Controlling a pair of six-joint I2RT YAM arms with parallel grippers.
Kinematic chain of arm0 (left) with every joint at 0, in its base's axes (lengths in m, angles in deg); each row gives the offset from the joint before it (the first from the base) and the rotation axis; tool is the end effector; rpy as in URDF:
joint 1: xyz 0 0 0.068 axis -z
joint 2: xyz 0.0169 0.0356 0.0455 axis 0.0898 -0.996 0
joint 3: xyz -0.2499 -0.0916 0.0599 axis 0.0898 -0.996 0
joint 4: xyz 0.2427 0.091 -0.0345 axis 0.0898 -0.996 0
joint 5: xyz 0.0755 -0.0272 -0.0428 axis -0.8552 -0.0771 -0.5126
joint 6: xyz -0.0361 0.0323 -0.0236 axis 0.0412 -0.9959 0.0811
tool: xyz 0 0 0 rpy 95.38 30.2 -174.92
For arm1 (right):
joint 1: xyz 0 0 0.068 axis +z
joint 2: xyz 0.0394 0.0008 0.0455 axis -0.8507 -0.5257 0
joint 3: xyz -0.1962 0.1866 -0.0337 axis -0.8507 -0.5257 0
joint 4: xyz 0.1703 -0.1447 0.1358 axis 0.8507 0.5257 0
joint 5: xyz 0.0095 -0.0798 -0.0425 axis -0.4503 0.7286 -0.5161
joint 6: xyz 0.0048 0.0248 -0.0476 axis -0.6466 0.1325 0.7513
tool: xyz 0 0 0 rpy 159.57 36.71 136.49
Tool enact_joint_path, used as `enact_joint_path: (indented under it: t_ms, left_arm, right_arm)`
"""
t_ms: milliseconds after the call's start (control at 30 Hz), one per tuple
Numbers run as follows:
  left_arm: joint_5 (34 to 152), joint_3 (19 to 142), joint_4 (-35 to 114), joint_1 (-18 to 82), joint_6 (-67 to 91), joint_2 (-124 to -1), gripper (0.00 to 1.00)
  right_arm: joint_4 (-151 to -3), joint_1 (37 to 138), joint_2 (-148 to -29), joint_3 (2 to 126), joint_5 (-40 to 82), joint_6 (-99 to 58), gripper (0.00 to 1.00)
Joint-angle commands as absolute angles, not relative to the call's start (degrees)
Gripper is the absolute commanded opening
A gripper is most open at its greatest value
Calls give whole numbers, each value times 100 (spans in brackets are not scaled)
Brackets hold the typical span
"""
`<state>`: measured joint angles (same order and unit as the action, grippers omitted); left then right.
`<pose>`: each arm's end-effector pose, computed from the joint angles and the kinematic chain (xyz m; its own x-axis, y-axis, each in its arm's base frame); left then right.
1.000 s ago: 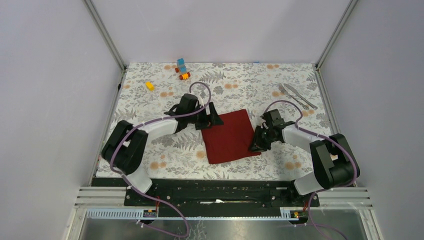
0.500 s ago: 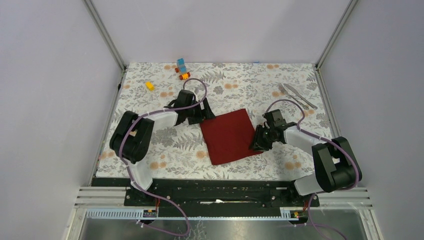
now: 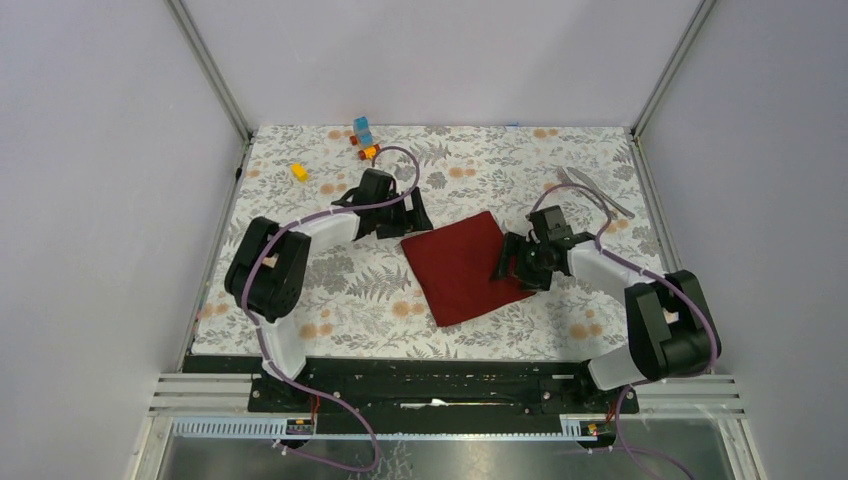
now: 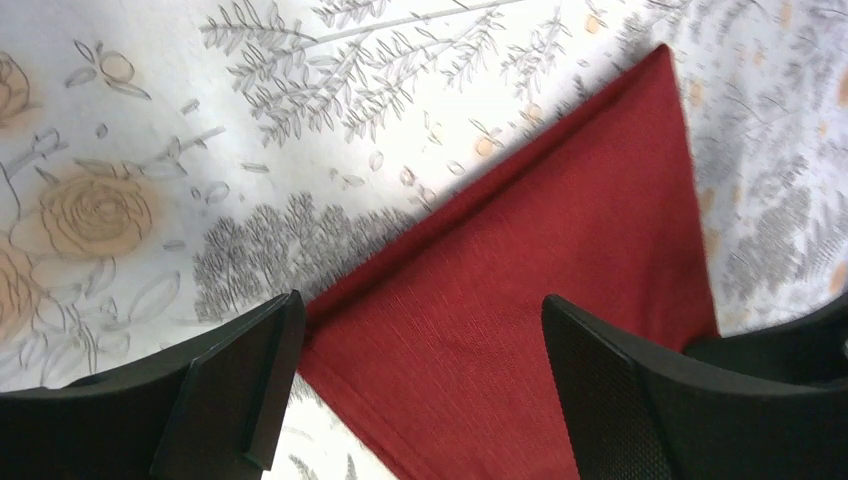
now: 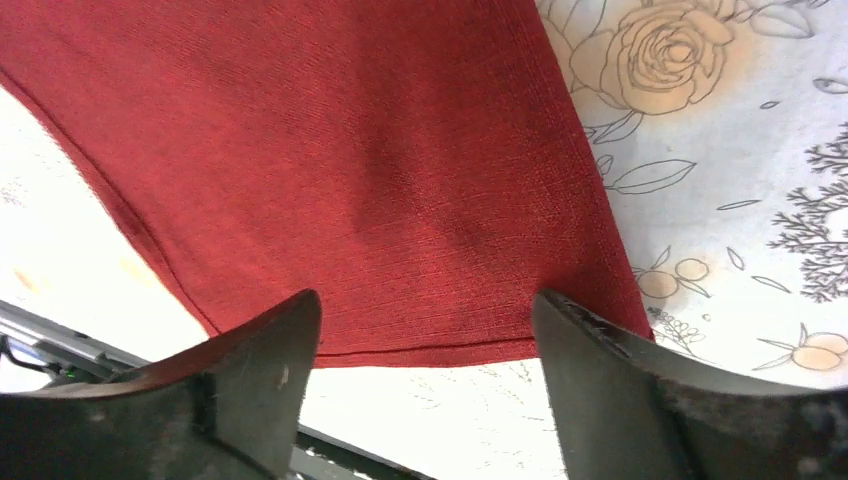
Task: Fold the napkin into a case and place the utensils inside
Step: Smooth out the square-folded napkin at the center of the board.
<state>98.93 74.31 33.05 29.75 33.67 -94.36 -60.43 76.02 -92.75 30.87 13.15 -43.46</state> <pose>0.3577 -0.1733 0.1690 -0.8547 -0.1895 -0.4832 0.1114 0.8423 -0.5274 0.2566 0.0922 0.1591 -0.9270 0.2090 -0.3116 0.0502 0.8921 0.4490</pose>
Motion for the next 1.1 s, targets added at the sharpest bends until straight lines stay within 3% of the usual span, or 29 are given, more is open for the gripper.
enact_joint_path:
  t_ms: [0, 67, 267, 400, 567, 767, 1067]
  left_arm:
    - [10525, 7113, 3672, 2940, 3494, -8496, 94]
    - [10972, 6939, 3972, 2941, 3759, -8335, 95]
    - [11705, 6388, 5285, 2934, 4602, -8536, 94]
    - [11583, 6216, 5448, 2826, 4638, -8911, 88]
    - [11263, 6205, 5208, 2599, 4318, -9263, 81]
    - [10968, 5918, 5243, 2375, 4353, -9558, 80]
    - [10846, 5403, 5418, 1931, 4383, -9633, 80]
  right_arm:
    - [-6112, 7533, -8765, 3459, 1073, -3863, 95]
    - [-6520, 7533, -8915, 3696, 472, -4007, 100]
    - [-8529, 7525, -10381, 4534, -758, -5404, 100]
    - [-10144, 7516, -11307, 4854, -1187, -6596, 94]
    - [-11075, 7520, -12321, 5302, -1552, -7215, 86]
    - [-11152, 7383, -13158, 5704, -1602, -6894, 86]
    - [-10626, 6414, -13661, 5818, -1678, -6411, 87]
